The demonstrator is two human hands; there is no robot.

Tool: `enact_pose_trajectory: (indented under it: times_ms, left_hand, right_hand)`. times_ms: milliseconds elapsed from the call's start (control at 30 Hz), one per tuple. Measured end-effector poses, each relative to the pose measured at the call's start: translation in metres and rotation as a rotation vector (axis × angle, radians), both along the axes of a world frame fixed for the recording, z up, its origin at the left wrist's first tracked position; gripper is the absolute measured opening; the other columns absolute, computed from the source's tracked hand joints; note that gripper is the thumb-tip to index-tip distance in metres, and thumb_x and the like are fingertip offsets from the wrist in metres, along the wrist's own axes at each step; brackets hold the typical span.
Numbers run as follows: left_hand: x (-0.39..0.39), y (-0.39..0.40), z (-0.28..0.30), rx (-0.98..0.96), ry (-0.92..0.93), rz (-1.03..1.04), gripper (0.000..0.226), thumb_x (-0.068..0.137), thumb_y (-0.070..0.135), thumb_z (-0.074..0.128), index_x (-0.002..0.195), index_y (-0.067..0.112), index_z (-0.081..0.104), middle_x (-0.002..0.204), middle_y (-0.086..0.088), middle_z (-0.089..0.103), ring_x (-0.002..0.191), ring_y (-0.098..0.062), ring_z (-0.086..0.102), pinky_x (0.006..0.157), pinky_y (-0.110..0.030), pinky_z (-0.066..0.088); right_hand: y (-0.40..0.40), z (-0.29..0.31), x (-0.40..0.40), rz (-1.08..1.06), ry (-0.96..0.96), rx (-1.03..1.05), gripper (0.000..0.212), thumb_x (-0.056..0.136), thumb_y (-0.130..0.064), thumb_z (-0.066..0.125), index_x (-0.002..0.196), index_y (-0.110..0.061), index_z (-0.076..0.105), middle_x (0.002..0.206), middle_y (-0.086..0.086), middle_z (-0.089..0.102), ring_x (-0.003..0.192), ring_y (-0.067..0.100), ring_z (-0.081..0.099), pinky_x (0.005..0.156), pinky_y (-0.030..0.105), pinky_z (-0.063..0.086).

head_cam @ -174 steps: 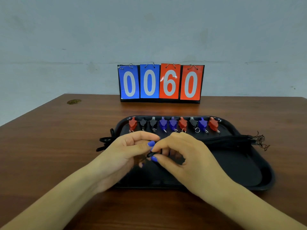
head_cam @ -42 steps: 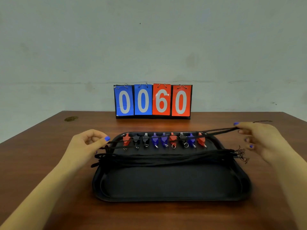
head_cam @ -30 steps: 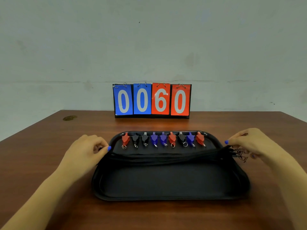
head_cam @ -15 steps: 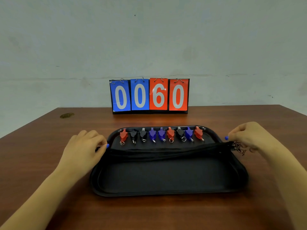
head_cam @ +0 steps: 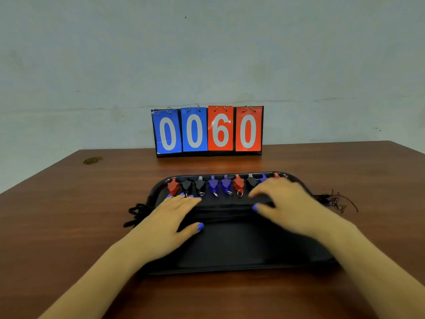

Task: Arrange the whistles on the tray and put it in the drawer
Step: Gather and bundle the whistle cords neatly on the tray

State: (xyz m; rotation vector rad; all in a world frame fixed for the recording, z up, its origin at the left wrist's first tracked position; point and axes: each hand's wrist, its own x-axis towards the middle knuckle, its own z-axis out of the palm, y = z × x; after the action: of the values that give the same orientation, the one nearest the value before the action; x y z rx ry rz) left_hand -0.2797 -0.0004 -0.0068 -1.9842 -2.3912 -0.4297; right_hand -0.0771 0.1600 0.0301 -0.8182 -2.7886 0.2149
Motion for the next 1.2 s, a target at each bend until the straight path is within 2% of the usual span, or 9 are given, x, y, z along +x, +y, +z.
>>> enact_pose_trajectory:
  times_ms: [133,267,533,600,700,900,1000,1100,1200]
  left_hand:
    - [0.001,0.0,0.002,0.017,0.052,-0.006,0.054,0.091,0.048,0.038,0.141,0.03,0.029,0.14,0.013,0.04,0.13,-0.002,0.032,0.109,-0.017,0.012]
    - [0.0,0.001,0.001,0.078,0.062,-0.026,0.041,0.093,0.034,0.047,0.133,0.028,0.042,0.125,0.011,0.05,0.117,-0.006,0.042,0.101,-0.017,0.028]
    - [0.005,0.002,-0.002,0.097,0.176,-0.063,0.03,0.094,0.023,0.048,0.124,0.018,0.054,0.113,0.001,0.052,0.105,-0.016,0.049,0.094,-0.026,0.039]
    - [0.006,0.001,-0.004,0.122,0.261,-0.11,0.027,0.083,0.014,0.066,0.11,0.014,0.062,0.099,-0.002,0.058,0.088,-0.02,0.059,0.078,-0.034,0.052]
    - [0.002,0.0,-0.01,0.143,0.302,-0.113,0.042,0.059,0.004,0.082,0.095,0.017,0.063,0.084,0.003,0.057,0.064,-0.012,0.059,0.054,-0.025,0.053]
    - [0.009,-0.005,-0.002,0.245,0.257,-0.125,0.037,0.076,0.005,0.068,0.107,0.016,0.051,0.096,0.0,0.053,0.067,-0.014,0.059,0.052,-0.024,0.052]
    - [0.023,-0.01,0.008,0.331,0.225,-0.145,0.023,0.086,0.017,0.041,0.109,0.018,0.046,0.1,0.004,0.046,0.073,-0.013,0.057,0.06,-0.024,0.049]
    - [0.034,-0.014,0.013,0.414,0.192,-0.168,0.025,0.086,0.02,0.031,0.108,0.02,0.043,0.098,0.008,0.038,0.072,-0.012,0.05,0.07,-0.028,0.042]
    - [0.037,-0.016,0.014,0.461,0.126,-0.16,0.024,0.087,0.022,0.031,0.106,0.021,0.044,0.099,0.009,0.038,0.07,-0.012,0.05,0.07,-0.027,0.043]
  right_hand:
    - [-0.014,-0.015,-0.015,0.127,-0.139,-0.001,0.047,0.094,-0.037,0.045,0.14,-0.03,0.034,0.14,-0.007,0.041,0.132,0.012,0.032,0.112,0.034,0.023]
    - [-0.016,-0.02,-0.017,0.113,-0.124,0.027,0.055,0.096,-0.04,0.04,0.146,-0.026,0.023,0.143,-0.005,0.039,0.133,0.013,0.033,0.112,0.031,0.021]
    - [-0.016,-0.014,-0.022,0.126,-0.098,-0.023,0.035,0.093,-0.034,0.052,0.126,-0.024,0.056,0.119,-0.002,0.05,0.114,0.016,0.044,0.101,0.033,0.038]
    - [-0.018,-0.015,-0.022,0.13,-0.071,-0.028,0.028,0.092,-0.032,0.054,0.118,-0.023,0.059,0.118,-0.002,0.052,0.113,0.015,0.044,0.101,0.033,0.038]
    - [-0.021,-0.018,-0.02,0.142,-0.053,0.027,0.032,0.093,-0.032,0.051,0.123,-0.023,0.054,0.122,-0.003,0.05,0.115,0.014,0.043,0.103,0.032,0.035]
    - [-0.033,-0.019,-0.021,0.217,0.005,0.045,0.074,0.085,-0.051,0.053,0.147,-0.029,0.019,0.142,-0.009,0.038,0.131,0.01,0.032,0.111,0.028,0.017]
    - [-0.047,-0.017,-0.023,0.227,0.044,0.012,0.084,0.083,-0.051,0.058,0.148,-0.029,0.009,0.137,-0.009,0.043,0.13,0.009,0.033,0.114,0.028,0.007]
    - [-0.051,-0.021,-0.028,0.225,0.167,-0.011,0.054,0.089,-0.036,0.055,0.139,-0.026,0.035,0.102,-0.009,0.061,0.098,0.008,0.054,0.108,0.025,0.022]
    - [-0.048,-0.013,-0.026,0.24,0.3,-0.189,0.005,0.089,-0.024,0.058,0.09,-0.02,0.062,0.074,-0.004,0.061,0.067,0.012,0.055,0.066,0.017,0.035]
